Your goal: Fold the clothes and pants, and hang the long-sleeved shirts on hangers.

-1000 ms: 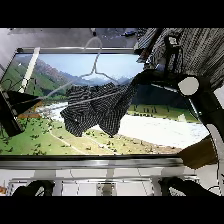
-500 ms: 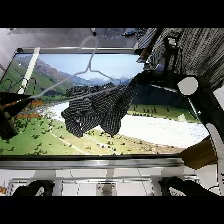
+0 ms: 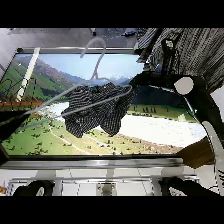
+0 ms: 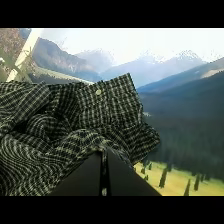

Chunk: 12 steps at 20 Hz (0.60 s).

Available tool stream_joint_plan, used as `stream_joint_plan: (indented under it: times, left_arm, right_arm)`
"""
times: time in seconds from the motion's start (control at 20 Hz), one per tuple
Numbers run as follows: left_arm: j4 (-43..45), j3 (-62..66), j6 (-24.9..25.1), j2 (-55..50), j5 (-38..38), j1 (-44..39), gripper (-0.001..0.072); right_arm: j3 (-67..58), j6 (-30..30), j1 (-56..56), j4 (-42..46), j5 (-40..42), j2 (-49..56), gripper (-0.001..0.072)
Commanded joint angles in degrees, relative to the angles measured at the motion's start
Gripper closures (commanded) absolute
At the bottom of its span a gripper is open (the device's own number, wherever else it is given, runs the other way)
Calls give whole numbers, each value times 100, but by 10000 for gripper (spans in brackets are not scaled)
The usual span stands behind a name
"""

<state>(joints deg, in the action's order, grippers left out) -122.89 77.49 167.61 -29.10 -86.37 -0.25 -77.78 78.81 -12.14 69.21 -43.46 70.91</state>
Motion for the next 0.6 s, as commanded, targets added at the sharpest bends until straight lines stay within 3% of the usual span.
stream_joint_plan:
  times: [0.0,0.55]
  left_arm:
    - [-13,0,-352,-201,-531,0,652]
    - [24,-13,-258,-1388,715,-2,652]
  right_arm:
    - [-2,7,-7,-61,4,4,684]
    - [-4,-197,-553,-446,-98,-136,685]
